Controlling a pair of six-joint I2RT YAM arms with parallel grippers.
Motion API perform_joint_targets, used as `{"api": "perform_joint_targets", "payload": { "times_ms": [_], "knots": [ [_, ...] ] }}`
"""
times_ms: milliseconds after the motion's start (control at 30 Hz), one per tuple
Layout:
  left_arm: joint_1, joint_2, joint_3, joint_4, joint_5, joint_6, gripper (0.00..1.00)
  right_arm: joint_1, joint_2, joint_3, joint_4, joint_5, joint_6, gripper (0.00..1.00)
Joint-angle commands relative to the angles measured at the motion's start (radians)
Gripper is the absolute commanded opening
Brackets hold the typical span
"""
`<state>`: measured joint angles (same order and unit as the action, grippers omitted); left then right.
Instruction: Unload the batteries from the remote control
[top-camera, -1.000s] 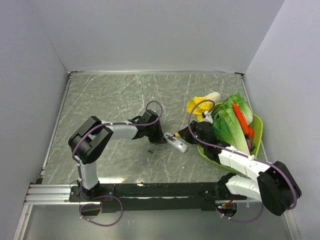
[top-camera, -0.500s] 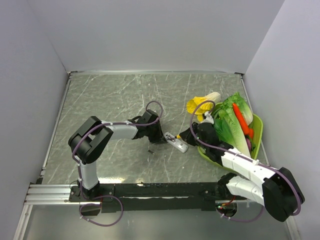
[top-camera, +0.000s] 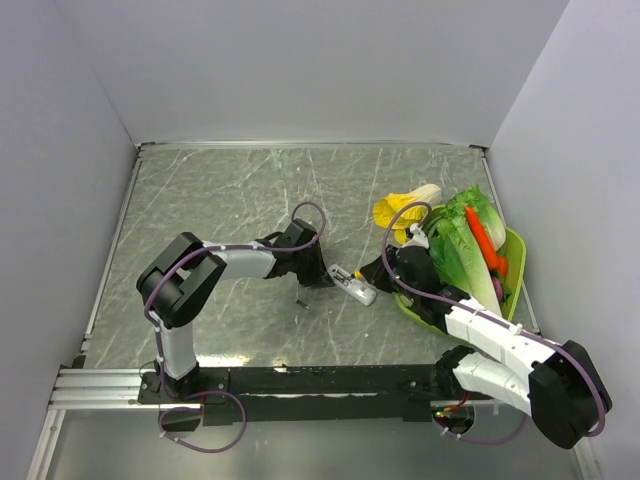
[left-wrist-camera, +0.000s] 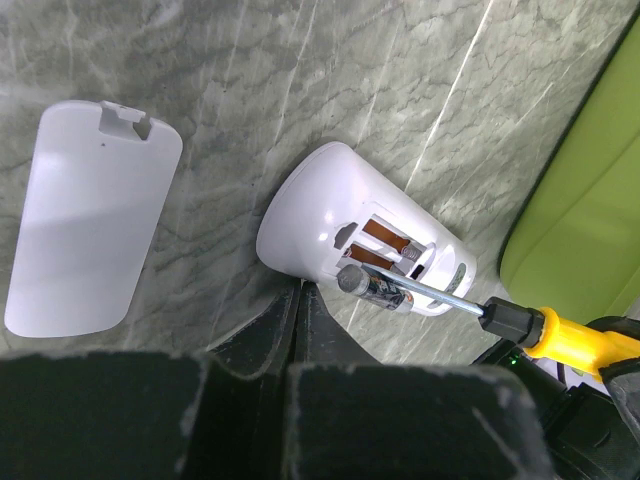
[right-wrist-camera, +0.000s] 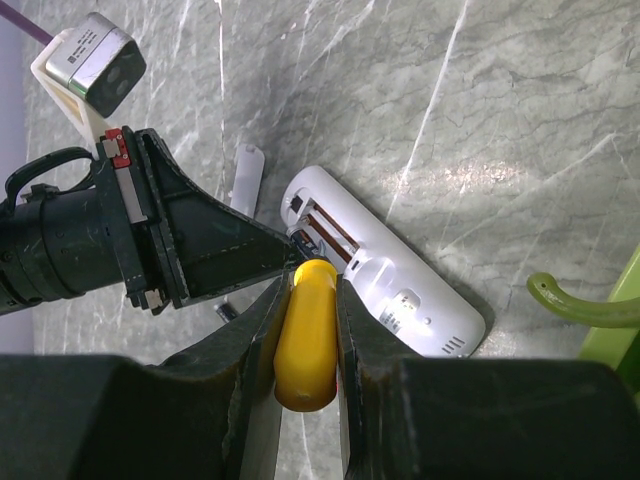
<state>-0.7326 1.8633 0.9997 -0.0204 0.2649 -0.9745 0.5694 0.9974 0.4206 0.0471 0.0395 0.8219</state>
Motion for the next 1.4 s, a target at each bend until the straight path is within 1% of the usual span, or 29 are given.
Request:
{"api": "perform_joint_targets", "payload": {
  "times_ms": [0,267,567,767,833,900,967,1033,1067,1133,1167,1200,1233,1267,1333,1367],
  "knots": [
    [-0.001,-0.021,-0.009,0.010,-0.038,0.003,0.02,0.004,-0.029,0.003,-0.016,-0.033,0.002,0.00],
    [-0.001,-0.024,-0.013,0.014,-0.039,0.000,0.01,0.003,-0.062,0.001,-0.027,-0.035,-0.004,0.00],
    [-0.002,-0.030,-0.012,0.001,-0.042,0.000,0.01,0.003,-0.060,-0.002,-0.024,-0.050,-0.004,0.00],
    [-0.002,-0.076,-0.007,-0.050,-0.092,0.007,0.05,0.006,-0.068,0.029,-0.042,-0.041,-0.038,0.00],
    [-0.001,-0.104,-0.003,-0.075,-0.102,0.013,0.06,0.003,-0.078,0.043,-0.076,-0.041,-0.062,0.00],
    [0.001,-0.143,-0.001,-0.093,-0.118,0.019,0.13,0.004,-0.089,0.059,-0.095,-0.041,-0.085,0.00],
    [0.005,-0.179,0.002,-0.125,-0.144,0.025,0.22,0.003,-0.100,0.088,-0.108,-0.046,-0.112,0.00],
    [0.022,-0.242,0.010,-0.174,-0.164,0.040,0.30,0.006,-0.105,0.112,-0.139,-0.047,-0.134,0.00],
    [0.032,-0.289,0.013,-0.196,-0.191,0.043,0.37,0.004,-0.105,0.124,-0.133,-0.068,-0.141,0.00],
    [0.065,-0.346,0.014,-0.234,-0.220,0.057,0.48,0.009,-0.095,0.132,-0.105,-0.099,-0.153,0.00],
    [0.099,-0.404,0.013,-0.263,-0.227,0.063,0.63,0.020,-0.086,0.142,-0.098,-0.111,-0.153,0.00],
    [0.119,-0.432,0.008,-0.276,-0.228,0.080,0.69,0.032,-0.068,0.148,-0.090,-0.113,-0.150,0.00],
    [0.140,-0.458,0.007,-0.292,-0.227,0.088,0.74,0.043,-0.056,0.165,-0.070,-0.110,-0.148,0.00],
    [0.186,-0.507,0.008,-0.340,-0.230,0.095,0.79,0.056,-0.040,0.178,-0.063,-0.109,-0.147,0.00],
    [0.235,-0.555,0.013,-0.387,-0.257,0.114,0.83,0.099,0.024,0.231,-0.052,-0.113,-0.139,0.00],
    [0.287,-0.597,0.013,-0.445,-0.262,0.117,0.87,0.113,0.050,0.251,-0.026,-0.122,-0.135,0.00]
  ]
}}
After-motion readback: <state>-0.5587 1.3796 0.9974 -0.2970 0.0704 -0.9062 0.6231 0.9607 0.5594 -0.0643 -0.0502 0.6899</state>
